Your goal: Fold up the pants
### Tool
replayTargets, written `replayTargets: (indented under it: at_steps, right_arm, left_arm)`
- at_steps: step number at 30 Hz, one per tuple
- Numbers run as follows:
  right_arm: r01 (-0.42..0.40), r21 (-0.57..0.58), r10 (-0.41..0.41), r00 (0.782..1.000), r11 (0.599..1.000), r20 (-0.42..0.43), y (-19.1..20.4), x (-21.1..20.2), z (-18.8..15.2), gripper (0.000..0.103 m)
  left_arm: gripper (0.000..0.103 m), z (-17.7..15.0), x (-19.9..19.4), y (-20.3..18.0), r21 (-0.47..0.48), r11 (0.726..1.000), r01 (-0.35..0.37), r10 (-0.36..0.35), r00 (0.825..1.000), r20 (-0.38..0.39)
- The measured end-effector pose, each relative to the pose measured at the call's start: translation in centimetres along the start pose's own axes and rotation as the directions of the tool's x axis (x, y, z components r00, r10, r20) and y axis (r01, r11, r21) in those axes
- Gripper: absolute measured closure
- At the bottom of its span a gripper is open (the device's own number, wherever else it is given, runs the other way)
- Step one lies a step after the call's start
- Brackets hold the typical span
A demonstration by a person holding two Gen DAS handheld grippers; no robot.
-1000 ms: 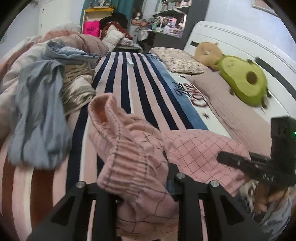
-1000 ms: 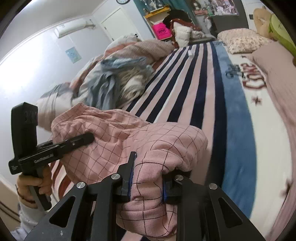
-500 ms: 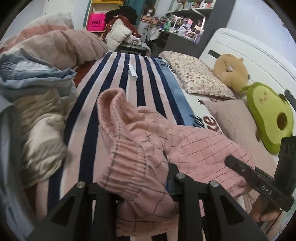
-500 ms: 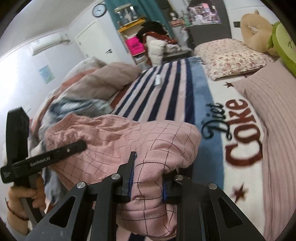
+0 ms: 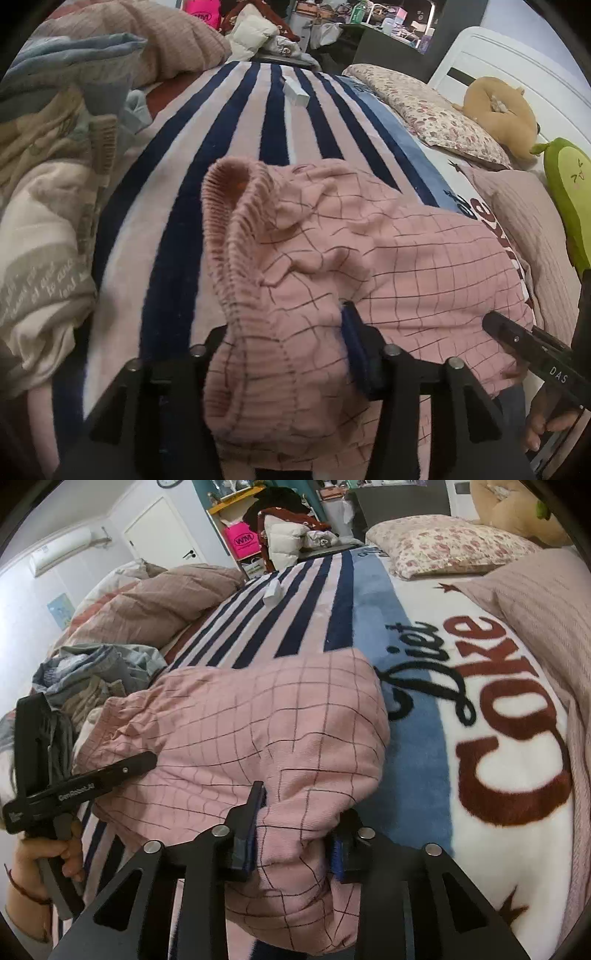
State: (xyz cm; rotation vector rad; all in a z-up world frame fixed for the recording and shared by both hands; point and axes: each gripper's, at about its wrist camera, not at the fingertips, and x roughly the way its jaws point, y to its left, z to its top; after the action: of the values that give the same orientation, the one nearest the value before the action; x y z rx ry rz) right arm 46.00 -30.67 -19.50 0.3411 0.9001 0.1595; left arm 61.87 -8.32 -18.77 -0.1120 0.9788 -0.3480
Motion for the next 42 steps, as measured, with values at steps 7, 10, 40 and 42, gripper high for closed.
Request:
replayTargets:
  at_steps: [7,10,40,42]
  right_arm:
    - [0.066,-0.005,-0.066,0.998,0.998,-0.001,0.3,-1.8,-0.1,0.064]
    - [0.08,-0.036,-0.08,0.997,0.996,0.009,1.2,-3.6,-1.1,0.058]
    - [0.134,-0.286,0.02,0.879,0.949,0.476,16.9,-38.5,-31.1,0.001]
    - [0.158,-0.277,-0.003,0.873,0.948,0.487,16.9,-39.3,-31.7,0.001]
  left_arm:
    - [0.032,-0.8,-2.4,-1.1,0.057,0.989,-0.136,0.136,0.991,0.001]
    - [0.029,-1.9,-4.2,-1.4,0.053,0.989,-0.136,0.136,0.991,0.007]
    - [0.001,-33.9,-41.4,-11.1,0.044,0.983,-0.177,0.118,0.802,0.585]
    - [0.001,-34.4,-41.8,-11.2,0.055,0.985,-0.164,0.101,0.803,0.587]
